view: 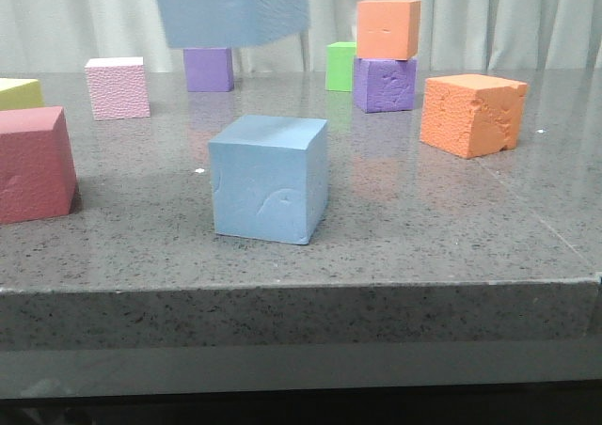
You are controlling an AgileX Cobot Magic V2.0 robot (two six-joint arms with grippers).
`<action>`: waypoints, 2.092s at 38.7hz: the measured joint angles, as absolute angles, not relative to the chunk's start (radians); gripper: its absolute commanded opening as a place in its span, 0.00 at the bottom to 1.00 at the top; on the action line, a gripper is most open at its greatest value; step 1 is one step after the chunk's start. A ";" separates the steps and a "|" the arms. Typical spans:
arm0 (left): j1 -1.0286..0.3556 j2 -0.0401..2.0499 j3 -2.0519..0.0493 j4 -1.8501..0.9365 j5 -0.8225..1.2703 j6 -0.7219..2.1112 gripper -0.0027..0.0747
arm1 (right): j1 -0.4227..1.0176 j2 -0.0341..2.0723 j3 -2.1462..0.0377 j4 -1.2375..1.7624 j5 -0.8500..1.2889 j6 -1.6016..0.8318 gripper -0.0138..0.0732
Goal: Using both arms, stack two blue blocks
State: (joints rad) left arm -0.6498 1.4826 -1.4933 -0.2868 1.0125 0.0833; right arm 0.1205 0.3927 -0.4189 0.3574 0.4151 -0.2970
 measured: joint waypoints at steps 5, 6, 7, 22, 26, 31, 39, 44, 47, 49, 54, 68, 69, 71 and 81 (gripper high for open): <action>-0.685 1.512 -1.493 -0.278 1.001 0.086 0.56 | 0.120 0.393 -0.419 0.357 0.415 -0.297 0.08; -0.690 1.519 -1.493 -0.278 1.001 0.088 0.56 | 0.120 0.393 -0.419 0.357 0.415 -0.297 0.08; -0.693 1.524 -1.493 -0.277 1.001 0.088 0.56 | 0.120 0.393 -0.419 0.357 0.415 -0.297 0.08; -0.702 1.564 -1.491 -0.246 0.999 0.088 0.56 | 0.120 0.393 -0.419 0.357 0.417 -0.297 0.08; -0.702 1.564 -1.491 -0.245 1.007 0.088 0.56 | 0.120 0.393 -0.419 0.357 0.417 -0.297 0.08; -0.702 1.564 -1.482 -0.241 1.009 0.088 0.56 | 0.120 0.393 -0.419 0.357 0.417 -0.297 0.08; -0.702 1.564 -1.455 -0.237 0.995 0.088 0.58 | 0.120 0.393 -0.419 0.357 0.417 -0.297 0.08; -0.702 1.564 -1.450 -0.237 0.980 0.088 0.75 | 0.120 0.393 -0.419 0.357 0.417 -0.297 0.08; -0.702 1.564 -1.446 -0.237 0.977 0.088 0.85 | 0.120 0.393 -0.419 0.357 0.417 -0.297 0.08; -0.702 1.564 -1.444 -0.235 0.977 0.088 0.87 | 0.120 0.393 -0.419 0.357 0.419 -0.297 0.08; -0.711 1.564 -1.444 -0.231 0.973 0.088 0.86 | 0.120 0.393 -0.419 0.357 0.419 -0.297 0.08; -0.732 1.549 -1.500 -0.190 0.954 0.088 0.86 | 0.120 0.393 -0.419 0.357 0.421 -0.297 0.08; -0.732 1.546 -1.510 -0.182 0.954 0.088 0.86 | 0.120 0.393 -0.419 0.357 0.421 -0.297 0.08; -0.732 1.540 -1.525 -0.170 0.951 0.088 0.86 | 0.120 0.393 -0.419 0.357 0.421 -0.297 0.08; -0.732 1.508 -1.551 -0.138 0.946 0.088 0.45 | 0.120 0.393 -0.419 0.357 0.422 -0.297 0.08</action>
State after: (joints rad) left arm -0.7318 1.5079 -1.5510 -0.1379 0.9458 0.0882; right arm 0.1205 0.3927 -0.4189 0.3574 0.4218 -0.2970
